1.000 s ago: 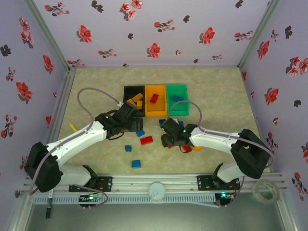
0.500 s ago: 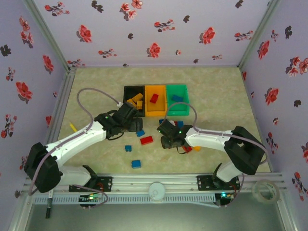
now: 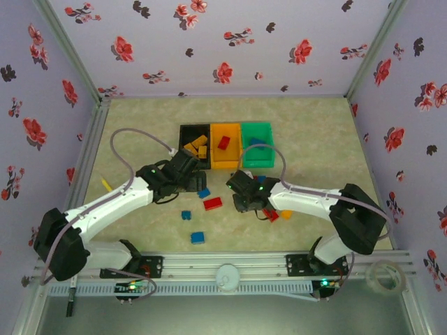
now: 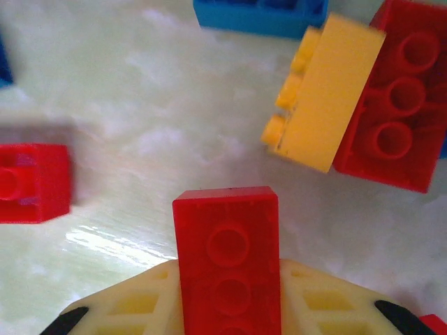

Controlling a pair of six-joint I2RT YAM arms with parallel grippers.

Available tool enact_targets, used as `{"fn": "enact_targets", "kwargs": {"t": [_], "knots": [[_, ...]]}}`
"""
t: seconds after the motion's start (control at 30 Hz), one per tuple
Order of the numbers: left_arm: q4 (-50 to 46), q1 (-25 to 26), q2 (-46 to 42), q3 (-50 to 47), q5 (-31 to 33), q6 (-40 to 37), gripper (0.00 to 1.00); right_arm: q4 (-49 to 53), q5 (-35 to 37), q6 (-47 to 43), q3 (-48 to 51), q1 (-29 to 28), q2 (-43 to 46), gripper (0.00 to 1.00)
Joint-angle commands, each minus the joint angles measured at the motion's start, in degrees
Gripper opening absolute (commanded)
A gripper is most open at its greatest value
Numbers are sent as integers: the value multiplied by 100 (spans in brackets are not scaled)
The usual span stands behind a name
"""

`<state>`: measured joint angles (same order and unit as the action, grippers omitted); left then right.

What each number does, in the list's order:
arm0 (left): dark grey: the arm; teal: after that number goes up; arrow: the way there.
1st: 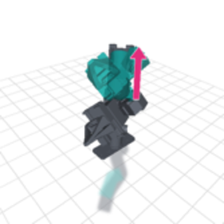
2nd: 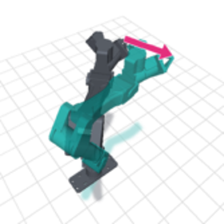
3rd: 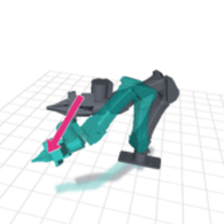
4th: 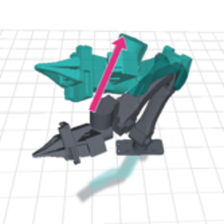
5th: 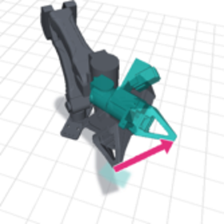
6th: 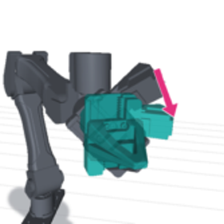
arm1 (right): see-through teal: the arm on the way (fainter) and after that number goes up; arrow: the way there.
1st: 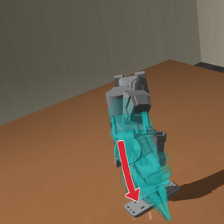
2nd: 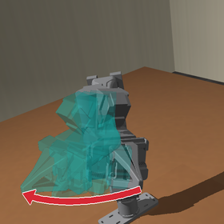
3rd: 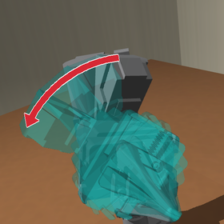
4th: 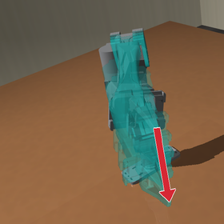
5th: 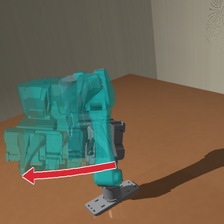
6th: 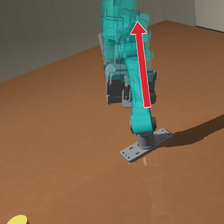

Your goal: Sort the legos into containers by color

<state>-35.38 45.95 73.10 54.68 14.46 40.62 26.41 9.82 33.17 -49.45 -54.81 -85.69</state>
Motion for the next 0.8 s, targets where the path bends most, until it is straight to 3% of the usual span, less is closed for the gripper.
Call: {"fn": "enact_targets", "kwargs": {"t": [0.0, 0.33, 0.77], "knots": [[-110, -32, -142, -97, 154, 134, 84, 429, 425, -273, -468, -22, 315, 30], [-127, -25, -208, -163, 138, 187, 84, 716, 458, -981, -2020, 601, -99, 30], [-321, -25, -251, -176, 108, 208, 84, 605, -98, -1382, -3974, 1575, -1851, 29]]}}
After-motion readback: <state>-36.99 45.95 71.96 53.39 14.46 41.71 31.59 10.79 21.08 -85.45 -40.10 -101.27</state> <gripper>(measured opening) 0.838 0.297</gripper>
